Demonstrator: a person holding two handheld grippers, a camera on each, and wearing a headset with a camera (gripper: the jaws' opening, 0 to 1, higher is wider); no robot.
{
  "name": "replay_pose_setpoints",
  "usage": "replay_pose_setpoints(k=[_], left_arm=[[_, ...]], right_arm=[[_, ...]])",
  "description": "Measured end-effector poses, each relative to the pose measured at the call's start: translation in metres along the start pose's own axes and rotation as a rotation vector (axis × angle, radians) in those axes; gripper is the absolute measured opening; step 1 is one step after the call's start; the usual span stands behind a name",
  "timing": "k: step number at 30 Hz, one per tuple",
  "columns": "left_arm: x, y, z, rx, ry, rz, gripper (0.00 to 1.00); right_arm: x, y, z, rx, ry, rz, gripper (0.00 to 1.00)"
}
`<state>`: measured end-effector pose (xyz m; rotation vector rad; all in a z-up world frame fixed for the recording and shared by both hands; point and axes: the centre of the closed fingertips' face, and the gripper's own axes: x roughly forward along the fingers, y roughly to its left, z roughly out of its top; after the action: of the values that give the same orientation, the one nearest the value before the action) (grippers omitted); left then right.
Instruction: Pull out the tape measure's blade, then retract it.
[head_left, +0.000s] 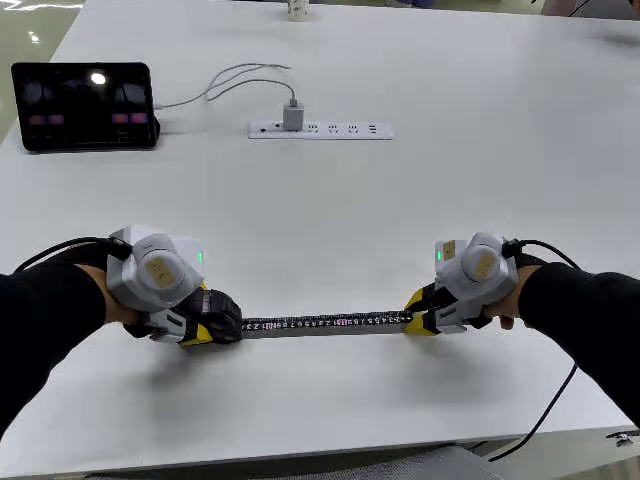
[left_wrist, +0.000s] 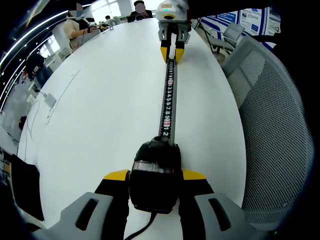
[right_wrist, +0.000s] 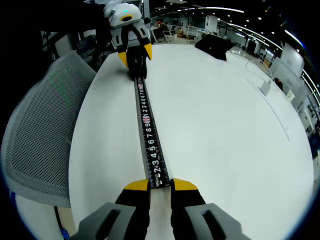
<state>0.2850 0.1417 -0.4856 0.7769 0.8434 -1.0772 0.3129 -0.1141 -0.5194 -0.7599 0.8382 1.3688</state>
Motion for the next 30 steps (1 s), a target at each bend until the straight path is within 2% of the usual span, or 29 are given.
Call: replay_pose_setpoints(k=[13,19,25,30], left_arm=[[-0.0002,-0.0006,-0.0014,-0.018,0.005,0.001,0.33],[-0.0021,0.0000,-0.0049,-0.033,0.011,0.006,0.33],[-0.0058,0.0019,-0.0053,-0.049,0.003,0.019,0.38],[-0.0087,0.0044,-0.0084,-0.065,-0.008,0.022,0.41]], right_arm=[[0.0015,-0.0003,-0.0007,-0.011,0.061,-0.008,0.12],[0.0020,0.0002,-0.0008,-0.004,0.072,-0.019,0.13],[0.0017,0.0004,-0.0015,-0.021,0.064,-0.014,0.12],[0.0015,0.0005,-0.0011,-0.036,0.078,-0.029,0.13]])
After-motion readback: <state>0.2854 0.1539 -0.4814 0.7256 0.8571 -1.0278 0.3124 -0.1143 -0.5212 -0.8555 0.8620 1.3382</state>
